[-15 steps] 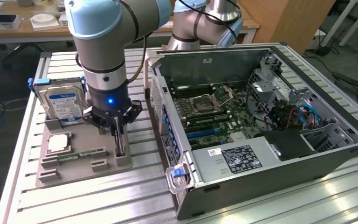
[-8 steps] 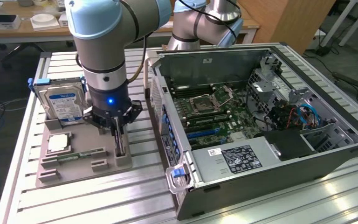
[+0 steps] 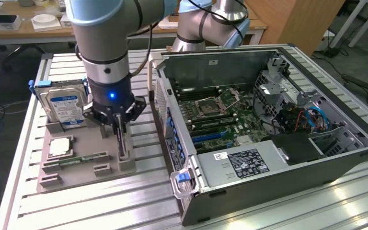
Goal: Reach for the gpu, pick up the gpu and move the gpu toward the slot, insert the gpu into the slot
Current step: 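Pick up the gpu and move the gpu toward the slot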
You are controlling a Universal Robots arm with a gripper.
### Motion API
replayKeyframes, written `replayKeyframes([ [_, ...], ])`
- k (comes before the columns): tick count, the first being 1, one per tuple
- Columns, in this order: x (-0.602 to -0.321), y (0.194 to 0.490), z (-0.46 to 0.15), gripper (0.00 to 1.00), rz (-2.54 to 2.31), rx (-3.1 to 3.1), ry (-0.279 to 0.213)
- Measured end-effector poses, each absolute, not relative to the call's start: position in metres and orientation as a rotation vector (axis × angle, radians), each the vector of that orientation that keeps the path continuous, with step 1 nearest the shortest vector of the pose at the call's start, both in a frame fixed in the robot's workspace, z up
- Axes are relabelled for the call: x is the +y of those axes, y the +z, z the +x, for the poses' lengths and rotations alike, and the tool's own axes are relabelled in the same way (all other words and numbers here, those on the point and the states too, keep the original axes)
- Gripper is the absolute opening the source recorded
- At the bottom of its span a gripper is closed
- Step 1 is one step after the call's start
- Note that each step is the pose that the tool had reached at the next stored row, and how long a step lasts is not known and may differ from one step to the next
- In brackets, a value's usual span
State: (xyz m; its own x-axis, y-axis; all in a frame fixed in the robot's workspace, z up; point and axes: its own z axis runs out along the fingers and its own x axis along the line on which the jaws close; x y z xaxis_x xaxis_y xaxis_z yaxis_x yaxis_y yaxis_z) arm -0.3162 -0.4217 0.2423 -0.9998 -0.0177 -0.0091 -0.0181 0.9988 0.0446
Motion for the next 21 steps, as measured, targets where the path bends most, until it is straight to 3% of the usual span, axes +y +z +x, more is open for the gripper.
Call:
replayKeyframes([
  [21, -0.422, 0.338, -0.316, 0.27, -0.028, 3.132, 0.07],
])
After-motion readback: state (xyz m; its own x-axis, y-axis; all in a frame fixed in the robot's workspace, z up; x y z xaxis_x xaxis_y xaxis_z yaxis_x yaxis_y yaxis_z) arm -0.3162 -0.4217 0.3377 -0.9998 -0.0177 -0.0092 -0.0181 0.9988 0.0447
